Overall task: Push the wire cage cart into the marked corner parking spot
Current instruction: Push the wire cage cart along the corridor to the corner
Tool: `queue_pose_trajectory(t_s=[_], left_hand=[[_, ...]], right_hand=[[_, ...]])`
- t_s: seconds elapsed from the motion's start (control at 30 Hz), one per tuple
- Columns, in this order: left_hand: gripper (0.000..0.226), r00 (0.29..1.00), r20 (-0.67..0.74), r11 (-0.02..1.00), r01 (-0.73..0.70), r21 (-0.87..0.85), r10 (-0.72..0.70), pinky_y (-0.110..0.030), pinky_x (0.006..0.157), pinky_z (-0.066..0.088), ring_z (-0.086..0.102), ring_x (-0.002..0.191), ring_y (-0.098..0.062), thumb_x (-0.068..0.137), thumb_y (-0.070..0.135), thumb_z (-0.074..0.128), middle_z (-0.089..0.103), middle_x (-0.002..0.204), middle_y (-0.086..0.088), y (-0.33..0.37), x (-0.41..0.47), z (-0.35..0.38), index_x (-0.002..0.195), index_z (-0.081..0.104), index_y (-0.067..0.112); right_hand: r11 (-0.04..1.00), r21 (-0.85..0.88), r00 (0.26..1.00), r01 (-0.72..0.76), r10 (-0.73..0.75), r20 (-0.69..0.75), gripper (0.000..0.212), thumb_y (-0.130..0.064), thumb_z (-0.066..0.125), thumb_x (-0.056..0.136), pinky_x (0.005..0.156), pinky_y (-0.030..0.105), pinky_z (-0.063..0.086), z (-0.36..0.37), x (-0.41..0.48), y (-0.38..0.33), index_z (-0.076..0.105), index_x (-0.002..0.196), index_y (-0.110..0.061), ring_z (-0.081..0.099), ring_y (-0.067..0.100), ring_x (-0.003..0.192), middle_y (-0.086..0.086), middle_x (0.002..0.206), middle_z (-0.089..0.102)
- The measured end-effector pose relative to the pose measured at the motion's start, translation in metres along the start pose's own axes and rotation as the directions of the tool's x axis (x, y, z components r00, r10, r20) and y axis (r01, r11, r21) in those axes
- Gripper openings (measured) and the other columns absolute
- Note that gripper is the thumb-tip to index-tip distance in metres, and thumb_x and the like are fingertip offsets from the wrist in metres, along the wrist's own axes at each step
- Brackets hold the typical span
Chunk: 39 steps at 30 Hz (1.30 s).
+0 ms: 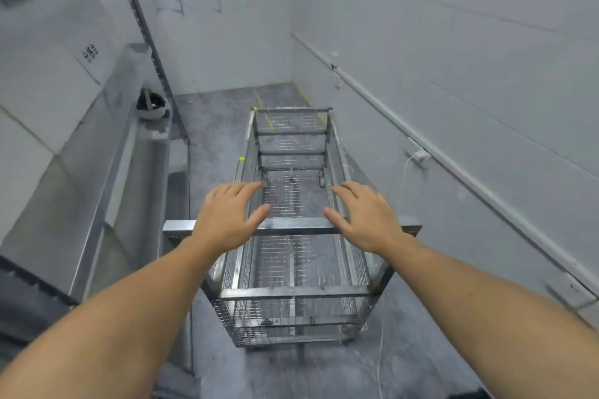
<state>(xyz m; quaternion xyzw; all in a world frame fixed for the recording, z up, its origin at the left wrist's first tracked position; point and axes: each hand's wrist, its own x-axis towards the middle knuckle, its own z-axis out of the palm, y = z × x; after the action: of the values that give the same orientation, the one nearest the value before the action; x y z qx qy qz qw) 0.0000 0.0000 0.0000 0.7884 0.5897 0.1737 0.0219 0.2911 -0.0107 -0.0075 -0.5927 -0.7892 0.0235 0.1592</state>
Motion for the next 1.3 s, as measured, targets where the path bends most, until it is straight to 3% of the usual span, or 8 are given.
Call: queue_pose_trajectory(t_s=[0.17, 0.27, 0.4, 0.5, 0.6, 0.97, 1.3], left_hand=[[0.067, 0.992, 0.129, 1.000, 0.000, 0.024, -0.003, -0.045, 0.105, 0.035, 0.048, 0.125, -0.022, 0.090, 0.066, 0.031, 0.057, 0.135, 0.002, -0.012, -0.009, 0.022, 0.140, 0.046, 0.024], [0.064, 0.983, 0.182, 1.000, -0.008, 0.023, 0.004, -0.042, 0.094, 0.046, 0.053, 0.117, -0.019, 0.091, 0.068, 0.032, 0.059, 0.129, 0.006, -0.020, -0.006, 0.029, 0.137, 0.048, 0.026], [0.062, 0.981, 0.185, 0.993, -0.068, 0.098, 0.049, -0.032, 0.066, 0.045, 0.059, 0.084, -0.014, 0.084, 0.078, 0.021, 0.061, 0.094, 0.012, -0.028, -0.006, 0.035, 0.104, 0.058, 0.032], [0.059, 0.984, 0.133, 0.975, -0.143, 0.172, 0.121, -0.029, 0.053, 0.037, 0.053, 0.063, -0.014, 0.084, 0.080, 0.018, 0.055, 0.070, 0.012, -0.031, -0.005, 0.041, 0.078, 0.048, 0.030], [0.057, 0.983, 0.103, 0.966, -0.169, 0.198, 0.151, -0.027, 0.047, 0.029, 0.047, 0.054, -0.011, 0.085, 0.080, 0.018, 0.051, 0.063, 0.012, -0.033, -0.003, 0.045, 0.070, 0.040, 0.029], [0.057, 0.988, 0.027, 0.970, -0.153, 0.191, 0.151, -0.027, 0.048, 0.026, 0.047, 0.055, -0.011, 0.085, 0.081, 0.020, 0.048, 0.062, 0.014, -0.041, 0.029, 0.055, 0.067, 0.036, 0.030], [0.055, 0.993, 0.013, 0.977, -0.117, 0.175, 0.117, -0.029, 0.051, 0.023, 0.042, 0.053, -0.012, 0.084, 0.080, 0.021, 0.047, 0.062, 0.014, -0.048, 0.097, 0.067, 0.067, 0.035, 0.030]], right_hand=[[0.996, -0.088, 0.997, -0.018, 0.024, 0.074, 0.069, -0.072, 0.022, 0.091, 0.092, 0.042, 0.039, 0.029, -0.013, 0.011, 0.050, 0.133, -0.025, 0.053, 0.023, 0.114, -0.003, 0.127, 0.058], [0.985, -0.175, 0.997, -0.003, 0.018, 0.082, 0.069, -0.076, 0.018, 0.089, 0.088, 0.040, 0.035, 0.038, -0.014, 0.011, 0.054, 0.125, -0.028, 0.055, 0.022, 0.105, -0.005, 0.117, 0.063], [0.968, -0.249, 0.999, -0.005, 0.016, 0.042, 0.069, -0.079, 0.016, 0.088, 0.081, 0.039, 0.034, 0.043, -0.013, 0.011, 0.058, 0.110, -0.028, 0.056, 0.021, 0.094, -0.006, 0.101, 0.065], [0.960, -0.280, 1.000, -0.002, 0.004, 0.006, 0.065, -0.079, 0.021, 0.089, 0.079, 0.040, 0.037, 0.047, -0.011, 0.012, 0.058, 0.103, -0.027, 0.057, 0.021, 0.087, -0.006, 0.095, 0.064], [0.952, -0.305, 0.999, 0.000, -0.010, -0.031, 0.063, -0.078, 0.024, 0.090, 0.076, 0.040, 0.039, 0.050, -0.008, 0.014, 0.057, 0.097, -0.025, 0.058, 0.022, 0.081, -0.004, 0.088, 0.064], [0.939, -0.343, 0.997, 0.010, -0.036, -0.070, 0.066, -0.081, 0.020, 0.088, 0.067, 0.035, 0.031, 0.059, 0.025, 0.028, 0.054, 0.089, -0.024, 0.057, 0.021, 0.075, -0.005, 0.081, 0.060], [0.947, -0.321, 0.996, 0.010, -0.039, -0.082, 0.070, -0.081, 0.016, 0.088, 0.068, 0.037, 0.038, 0.066, 0.093, 0.061, 0.053, 0.089, -0.022, 0.055, 0.022, 0.074, -0.003, 0.080, 0.059]])
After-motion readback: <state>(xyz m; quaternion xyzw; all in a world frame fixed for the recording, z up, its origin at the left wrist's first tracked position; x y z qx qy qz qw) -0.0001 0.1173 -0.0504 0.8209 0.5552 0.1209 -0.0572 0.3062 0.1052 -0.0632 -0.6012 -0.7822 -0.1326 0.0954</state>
